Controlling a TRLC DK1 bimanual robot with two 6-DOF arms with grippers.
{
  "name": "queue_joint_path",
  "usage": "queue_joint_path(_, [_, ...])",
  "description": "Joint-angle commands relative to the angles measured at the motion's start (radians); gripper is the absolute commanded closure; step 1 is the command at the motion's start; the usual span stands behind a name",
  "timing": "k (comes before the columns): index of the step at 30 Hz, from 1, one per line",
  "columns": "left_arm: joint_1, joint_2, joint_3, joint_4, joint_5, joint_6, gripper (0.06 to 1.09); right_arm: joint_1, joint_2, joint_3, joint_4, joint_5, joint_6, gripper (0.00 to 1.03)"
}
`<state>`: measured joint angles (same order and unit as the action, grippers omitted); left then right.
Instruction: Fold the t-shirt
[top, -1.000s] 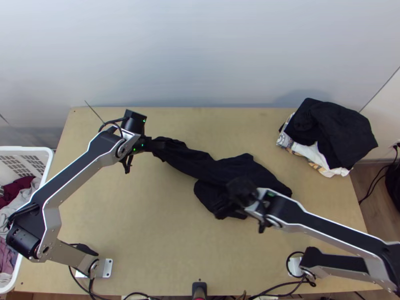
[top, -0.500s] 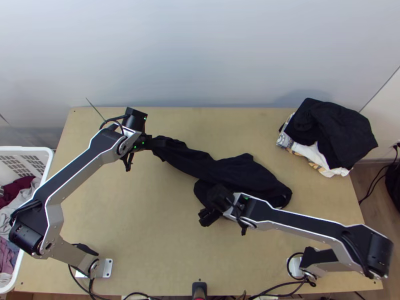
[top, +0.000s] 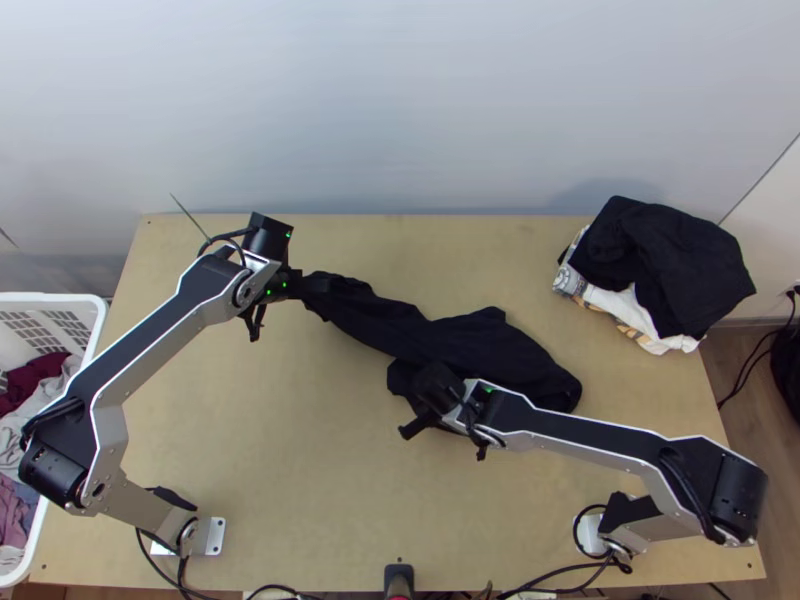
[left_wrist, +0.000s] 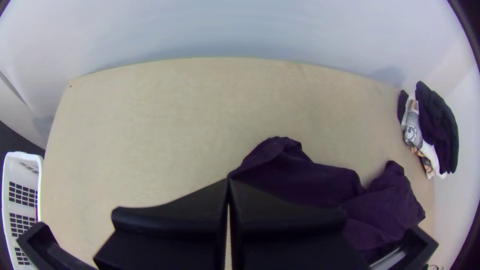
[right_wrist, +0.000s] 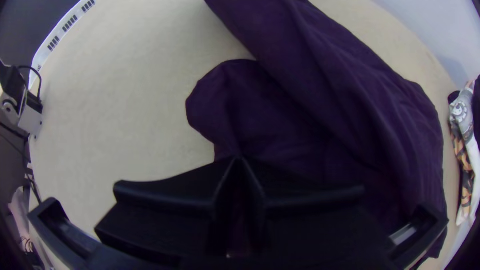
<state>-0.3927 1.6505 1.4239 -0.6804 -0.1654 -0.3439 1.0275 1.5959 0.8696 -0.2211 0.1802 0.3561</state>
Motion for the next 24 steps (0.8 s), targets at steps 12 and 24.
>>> queue_joint_path(12, [0.104,-0.106,0.165,-0.104,0.014,-0.007,1.04,-0.325,-0.317,0.362,-0.328,0.058,-0.134,1.00])
queue_joint_path(24, [0.166,-0.190,0.452,-0.263,0.030,-0.012,1.04,-0.394,-0.372,0.752,-0.535,0.143,-0.183,1.00])
